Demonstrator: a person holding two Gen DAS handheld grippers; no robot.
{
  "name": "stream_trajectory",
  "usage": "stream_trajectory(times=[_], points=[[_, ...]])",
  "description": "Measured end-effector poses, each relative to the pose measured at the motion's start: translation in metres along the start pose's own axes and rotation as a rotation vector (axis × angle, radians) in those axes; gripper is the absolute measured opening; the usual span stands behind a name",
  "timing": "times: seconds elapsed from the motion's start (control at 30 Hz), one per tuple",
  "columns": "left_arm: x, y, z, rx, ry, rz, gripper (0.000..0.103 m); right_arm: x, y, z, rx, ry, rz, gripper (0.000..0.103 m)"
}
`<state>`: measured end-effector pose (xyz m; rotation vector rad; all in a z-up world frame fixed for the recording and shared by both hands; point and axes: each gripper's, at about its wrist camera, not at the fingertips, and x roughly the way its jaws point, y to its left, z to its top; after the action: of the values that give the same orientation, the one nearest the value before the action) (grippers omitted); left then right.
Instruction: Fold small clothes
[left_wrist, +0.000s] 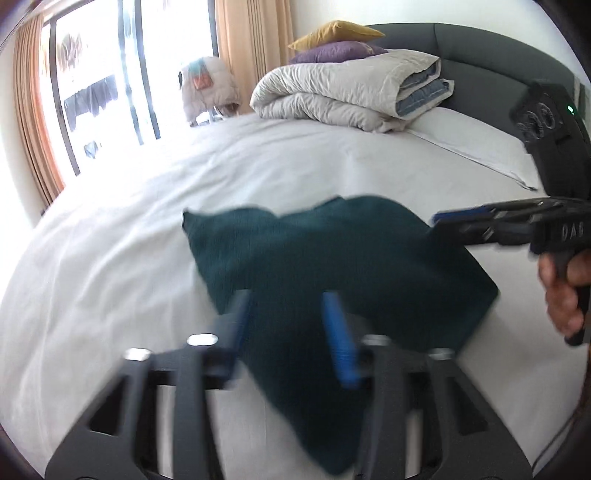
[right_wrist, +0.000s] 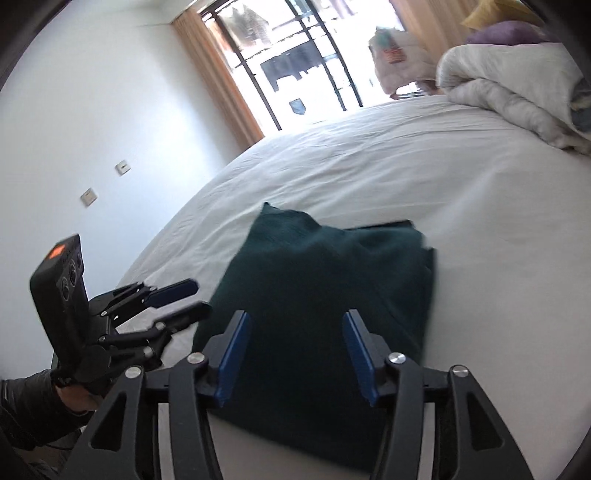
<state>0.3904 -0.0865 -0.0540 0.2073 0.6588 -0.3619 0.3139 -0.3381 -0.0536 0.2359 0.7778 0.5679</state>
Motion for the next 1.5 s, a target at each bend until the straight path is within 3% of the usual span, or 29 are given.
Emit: stream_trajectory(times=[0.07, 0.1, 0.17, 0.23, 0.3, 0.33, 0.37, 0.43, 0.5, 0.67, 0.8, 0.83, 0.87, 0.93, 1.03, 1.13, 1.2, 1.37, 1.5], points=[[0.011, -0.003, 0.007, 0.008, -0.01, 0.014, 0.071, 0.022, -0.007, 0.01, 0.017, 0.037, -0.014, 0.058], [0.024, -0.005, 0.008, 0.013, 0.04, 0.04, 0.073, 0.031, -0.013, 0.014, 0.027, 0.057, -0.04, 0.058], [0.048, 0.003, 0.0, -0.03, 0.12, 0.005, 0.074, 0.045, -0.027, 0.015, 0.048, 0.076, -0.145, 0.056], [0.05, 0.014, -0.006, -0.091, 0.113, -0.016, 0.078, 0.039, -0.049, 0.012, 0.12, 0.059, -0.125, 0.048], [0.038, 0.027, -0.007, -0.158, 0.071, -0.014, 0.079, 0.019, -0.06, 0.008, 0.161, 0.017, -0.099, 0.054], [0.032, 0.032, -0.006, -0.18, 0.039, 0.007, 0.078, 0.007, -0.063, 0.007, 0.169, -0.008, -0.123, 0.068], [0.026, 0.039, -0.006, -0.208, 0.006, 0.022, 0.079, -0.001, -0.067, 0.006, 0.179, -0.035, -0.131, 0.072], [0.028, 0.056, -0.006, -0.304, 0.007, -0.028, 0.081, -0.018, -0.083, 0.005, 0.235, -0.072, -0.085, 0.074], [0.043, 0.073, -0.01, -0.417, 0.082, -0.08, 0.081, -0.019, -0.097, 0.005, 0.303, -0.052, -0.06, 0.074], [0.077, 0.105, -0.038, -0.726, 0.193, -0.297, 0.082, 0.026, -0.117, 0.0, 0.411, 0.092, 0.051, 0.076], [0.09, 0.105, -0.031, -0.694, 0.214, -0.303, 0.082, 0.043, -0.119, -0.002, 0.441, 0.115, 0.06, 0.073], [0.095, 0.104, -0.028, -0.694, 0.226, -0.31, 0.082, 0.046, -0.121, 0.0, 0.466, 0.121, 0.087, 0.064], [0.099, 0.101, -0.024, -0.692, 0.241, -0.32, 0.078, 0.046, -0.122, 0.0, 0.483, 0.129, 0.103, 0.052], [0.105, 0.095, -0.021, -0.674, 0.271, -0.346, 0.068, 0.056, -0.121, 0.001, 0.49, 0.166, 0.101, 0.048], [0.116, 0.087, -0.014, -0.635, 0.307, -0.345, 0.058, 0.062, -0.116, 0.001, 0.481, 0.17, 0.078, 0.034], [0.114, 0.085, -0.007, -0.623, 0.303, -0.344, 0.044, 0.052, -0.1, 0.004, 0.404, 0.153, 0.001, 0.026], [0.103, 0.083, -0.003, -0.591, 0.282, -0.336, 0.037, 0.045, -0.083, 0.008, 0.343, 0.14, -0.064, 0.024], [0.041, 0.081, -0.006, -0.514, 0.214, -0.319, 0.035, 0.011, -0.001, 0.012, 0.104, 0.059, -0.209, 0.024], [-0.036, 0.092, -0.026, -0.47, 0.122, -0.266, 0.035, -0.014, 0.072, -0.01, -0.039, 0.007, -0.222, 0.023]])
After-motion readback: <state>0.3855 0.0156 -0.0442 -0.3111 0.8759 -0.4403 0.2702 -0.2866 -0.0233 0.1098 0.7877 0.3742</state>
